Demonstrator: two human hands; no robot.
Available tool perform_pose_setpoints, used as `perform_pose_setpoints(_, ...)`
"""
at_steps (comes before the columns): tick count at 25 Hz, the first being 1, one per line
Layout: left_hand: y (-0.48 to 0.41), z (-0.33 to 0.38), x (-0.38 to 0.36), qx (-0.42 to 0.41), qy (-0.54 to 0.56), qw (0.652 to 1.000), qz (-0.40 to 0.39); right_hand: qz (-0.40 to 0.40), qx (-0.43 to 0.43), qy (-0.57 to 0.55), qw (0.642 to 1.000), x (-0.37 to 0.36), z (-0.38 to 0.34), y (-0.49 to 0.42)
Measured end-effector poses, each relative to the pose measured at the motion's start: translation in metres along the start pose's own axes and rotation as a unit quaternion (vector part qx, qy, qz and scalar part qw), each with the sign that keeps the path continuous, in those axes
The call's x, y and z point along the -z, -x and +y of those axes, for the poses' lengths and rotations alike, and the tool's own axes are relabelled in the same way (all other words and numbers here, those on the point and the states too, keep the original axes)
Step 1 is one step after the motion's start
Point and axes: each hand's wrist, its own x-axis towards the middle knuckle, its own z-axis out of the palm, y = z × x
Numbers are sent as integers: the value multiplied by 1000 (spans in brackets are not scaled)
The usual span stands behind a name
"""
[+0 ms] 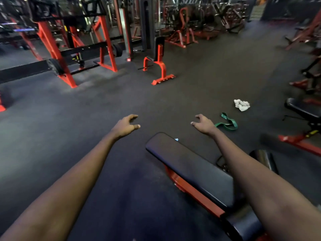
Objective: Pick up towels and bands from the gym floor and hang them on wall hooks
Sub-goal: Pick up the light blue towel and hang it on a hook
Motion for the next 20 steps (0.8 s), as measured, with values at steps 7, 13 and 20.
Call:
perform_pose_setpoints(7, -192, -37, 19, -71, -17, 992, -101, 30, -121, -2, 992, -39, -20, -111)
perform_pose_setpoints(13, -354, -58, 37, -108, -47, 979, -166, 41, -187, 13, 981, -70, -46, -218)
perform_pose_setpoints(20, -527, -89, 29, -103, -92, 962, -233, 31, -249, -36, 967, -110, -43, -372)
